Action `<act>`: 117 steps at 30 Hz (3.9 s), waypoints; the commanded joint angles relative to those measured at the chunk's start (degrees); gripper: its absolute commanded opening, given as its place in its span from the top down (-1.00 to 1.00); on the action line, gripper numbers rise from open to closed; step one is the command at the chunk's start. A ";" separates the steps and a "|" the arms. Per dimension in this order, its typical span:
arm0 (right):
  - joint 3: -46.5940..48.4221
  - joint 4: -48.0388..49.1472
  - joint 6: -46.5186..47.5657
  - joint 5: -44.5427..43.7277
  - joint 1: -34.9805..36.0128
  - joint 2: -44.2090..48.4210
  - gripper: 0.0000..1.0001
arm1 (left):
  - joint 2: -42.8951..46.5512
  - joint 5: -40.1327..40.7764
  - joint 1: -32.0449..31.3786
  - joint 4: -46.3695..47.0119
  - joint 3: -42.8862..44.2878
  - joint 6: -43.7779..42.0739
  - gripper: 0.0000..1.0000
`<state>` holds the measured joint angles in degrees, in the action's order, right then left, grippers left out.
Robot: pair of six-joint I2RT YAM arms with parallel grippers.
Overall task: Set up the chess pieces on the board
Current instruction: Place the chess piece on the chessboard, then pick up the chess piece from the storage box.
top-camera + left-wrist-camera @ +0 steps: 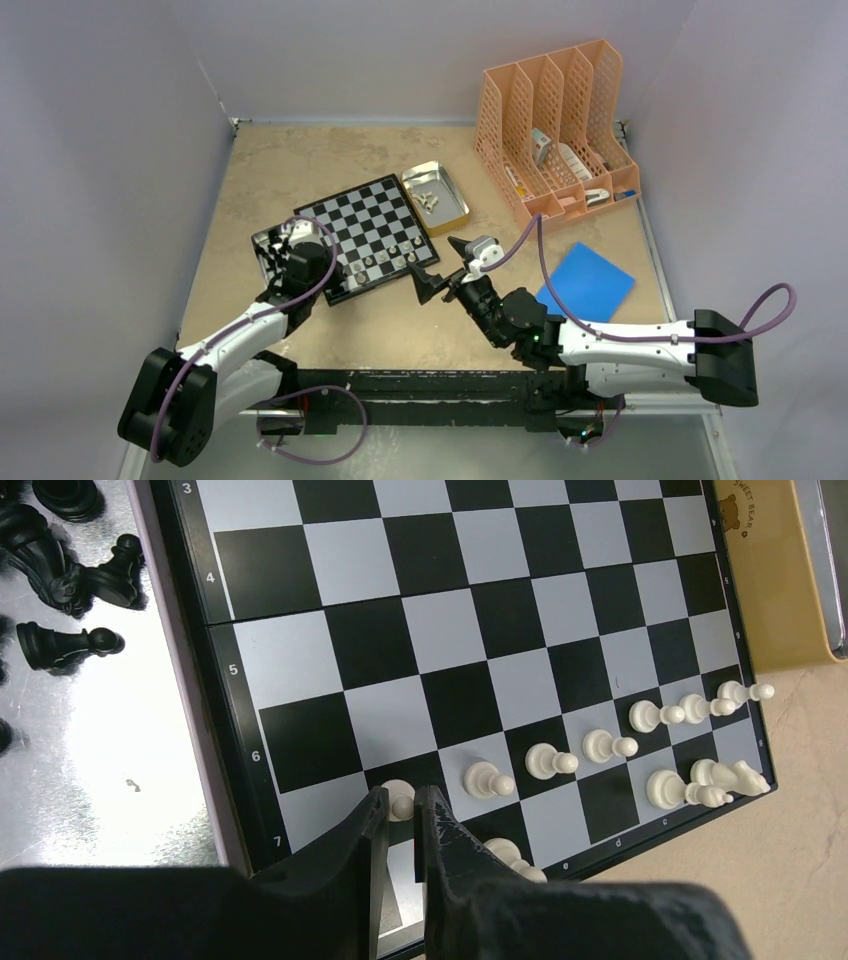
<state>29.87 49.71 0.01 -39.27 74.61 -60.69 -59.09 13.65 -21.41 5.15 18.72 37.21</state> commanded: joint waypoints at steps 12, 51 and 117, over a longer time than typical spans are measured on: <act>1.99 2.23 1.24 -0.20 0.19 1.54 -0.98 | -0.40 -1.52 -0.19 3.90 -0.45 -1.24 0.63; 1.86 1.47 0.98 -0.90 0.19 1.80 -0.98 | -0.17 -3.85 -0.29 3.05 0.34 -1.10 0.61; 62.24 -29.02 -9.70 49.72 -44.72 -65.45 0.47 | 19.30 -24.92 -0.21 -30.86 23.91 -21.82 -0.26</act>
<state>89.17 19.55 -8.93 7.20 29.82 -126.93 -40.38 -12.19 -21.45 -26.92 42.52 15.44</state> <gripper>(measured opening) 0.264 0.631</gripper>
